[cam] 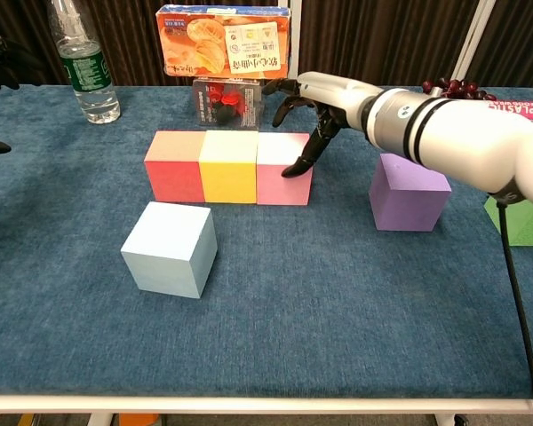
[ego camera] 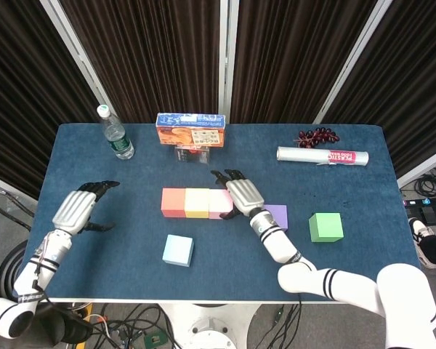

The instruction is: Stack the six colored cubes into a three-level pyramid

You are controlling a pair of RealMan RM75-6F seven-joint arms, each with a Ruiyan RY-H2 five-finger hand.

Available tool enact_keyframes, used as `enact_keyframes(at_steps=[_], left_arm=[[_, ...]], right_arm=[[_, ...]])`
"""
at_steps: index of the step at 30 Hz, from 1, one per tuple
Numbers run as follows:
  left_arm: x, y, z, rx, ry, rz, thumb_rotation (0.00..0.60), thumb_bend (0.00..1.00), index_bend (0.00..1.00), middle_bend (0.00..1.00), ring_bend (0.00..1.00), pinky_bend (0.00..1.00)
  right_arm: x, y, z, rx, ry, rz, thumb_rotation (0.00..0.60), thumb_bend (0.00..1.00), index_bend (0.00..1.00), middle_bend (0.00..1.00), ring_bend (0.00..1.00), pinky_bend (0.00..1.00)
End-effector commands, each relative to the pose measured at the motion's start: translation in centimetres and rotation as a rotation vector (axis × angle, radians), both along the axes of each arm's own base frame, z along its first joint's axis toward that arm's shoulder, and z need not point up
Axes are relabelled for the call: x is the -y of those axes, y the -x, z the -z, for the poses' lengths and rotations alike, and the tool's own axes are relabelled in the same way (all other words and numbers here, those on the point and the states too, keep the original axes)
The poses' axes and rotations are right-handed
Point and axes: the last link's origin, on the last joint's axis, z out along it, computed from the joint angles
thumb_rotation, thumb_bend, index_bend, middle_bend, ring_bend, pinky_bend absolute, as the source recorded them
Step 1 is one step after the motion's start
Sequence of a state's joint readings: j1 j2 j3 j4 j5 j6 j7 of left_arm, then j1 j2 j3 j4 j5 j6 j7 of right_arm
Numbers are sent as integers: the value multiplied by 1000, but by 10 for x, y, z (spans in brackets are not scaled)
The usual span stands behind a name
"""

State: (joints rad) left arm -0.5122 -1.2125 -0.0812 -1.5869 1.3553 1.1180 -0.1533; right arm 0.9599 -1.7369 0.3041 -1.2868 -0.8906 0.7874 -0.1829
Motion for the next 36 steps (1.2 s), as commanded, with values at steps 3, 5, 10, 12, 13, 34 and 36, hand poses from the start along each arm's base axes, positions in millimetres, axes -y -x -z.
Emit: enact_keyframes(at_steps=[3, 5, 10, 12, 13, 34, 36], left_arm=[[-1, 1, 0, 4, 7, -1, 600, 115, 168, 180, 198, 198], [-1, 0, 0, 4, 7, 1, 600, 115, 168, 179, 198, 198], [-2, 0, 0, 8, 9, 2, 600, 116, 168, 180, 198, 198], [-2, 1, 0, 9, 11, 1, 600, 116, 168, 180, 198, 198], [-2, 1, 0, 9, 12, 1, 600, 115, 168, 180, 198, 198], [-4, 2, 1, 31, 21, -9, 600, 110, 168, 179, 198, 198], [-4, 3, 1, 32, 22, -11, 600, 110, 168, 179, 198, 198]], right_arm=[[3, -3, 6, -4, -3, 1, 600, 94, 0, 264, 0, 0], [3, -4, 8, -7, -5, 0, 600, 97, 0, 272, 0, 0], [4, -4, 9, -8, -5, 0, 600, 101, 0, 302, 0, 0], [4, -4, 9, -10, -5, 0, 600, 101, 0, 312, 0, 0], [4, -4, 9, -11, -5, 0, 600, 101, 0, 318, 0, 0], [7, -6, 7, -38, -12, -29, 600, 101, 0, 325, 0, 0], [7, -7, 7, -39, -12, -31, 600, 101, 0, 324, 0, 0]])
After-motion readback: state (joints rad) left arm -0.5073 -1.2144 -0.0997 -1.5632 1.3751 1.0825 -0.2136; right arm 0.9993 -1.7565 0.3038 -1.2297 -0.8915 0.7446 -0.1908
